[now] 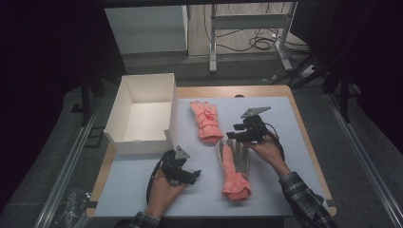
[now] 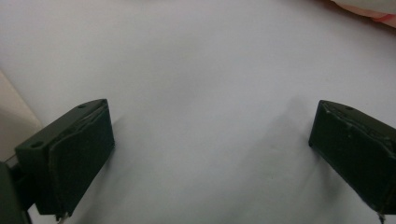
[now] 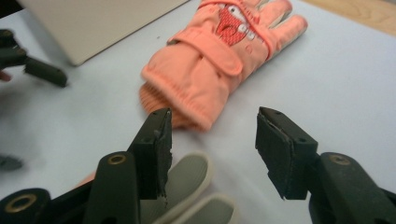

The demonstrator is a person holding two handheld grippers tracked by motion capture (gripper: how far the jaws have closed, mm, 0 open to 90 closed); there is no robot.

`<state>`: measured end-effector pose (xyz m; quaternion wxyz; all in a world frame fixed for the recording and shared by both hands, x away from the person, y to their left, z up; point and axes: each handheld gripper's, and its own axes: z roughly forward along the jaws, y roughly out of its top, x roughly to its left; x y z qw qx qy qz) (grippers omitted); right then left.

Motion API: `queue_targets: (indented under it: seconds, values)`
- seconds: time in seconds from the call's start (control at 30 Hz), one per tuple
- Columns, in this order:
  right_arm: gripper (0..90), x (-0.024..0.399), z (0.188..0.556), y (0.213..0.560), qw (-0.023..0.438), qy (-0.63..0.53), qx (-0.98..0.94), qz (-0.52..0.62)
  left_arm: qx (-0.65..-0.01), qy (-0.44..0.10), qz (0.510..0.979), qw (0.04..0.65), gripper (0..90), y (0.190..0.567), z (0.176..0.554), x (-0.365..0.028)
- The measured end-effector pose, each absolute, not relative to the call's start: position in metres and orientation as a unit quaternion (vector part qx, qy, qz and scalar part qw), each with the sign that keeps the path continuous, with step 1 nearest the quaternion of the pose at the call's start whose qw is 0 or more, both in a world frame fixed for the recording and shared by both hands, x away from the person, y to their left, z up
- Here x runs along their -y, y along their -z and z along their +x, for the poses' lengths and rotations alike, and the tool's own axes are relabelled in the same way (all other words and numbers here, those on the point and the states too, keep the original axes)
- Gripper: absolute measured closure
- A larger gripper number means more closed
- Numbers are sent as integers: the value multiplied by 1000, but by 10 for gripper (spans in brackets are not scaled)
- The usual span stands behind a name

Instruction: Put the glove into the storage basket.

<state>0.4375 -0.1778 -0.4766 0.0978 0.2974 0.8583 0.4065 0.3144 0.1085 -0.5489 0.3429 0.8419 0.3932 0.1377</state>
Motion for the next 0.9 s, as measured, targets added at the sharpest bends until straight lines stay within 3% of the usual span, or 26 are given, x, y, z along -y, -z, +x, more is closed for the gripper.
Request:
queue_targets:
  seconds: [0.4, 0.67, 0.9]
  values:
    - [406, 142, 462, 477, 115, -409, -851, 309, -392, -138, 843, 342, 2, 549, 314, -109]
    - [325, 116, 478, 480, 127, -400, -855, 305, -393, -138, 842, 343, 2, 549, 314, -109]
    - [332, 101, 495, 483, 130, -403, -848, 319, -393, -138, 842, 342, 3, 549, 314, -109]
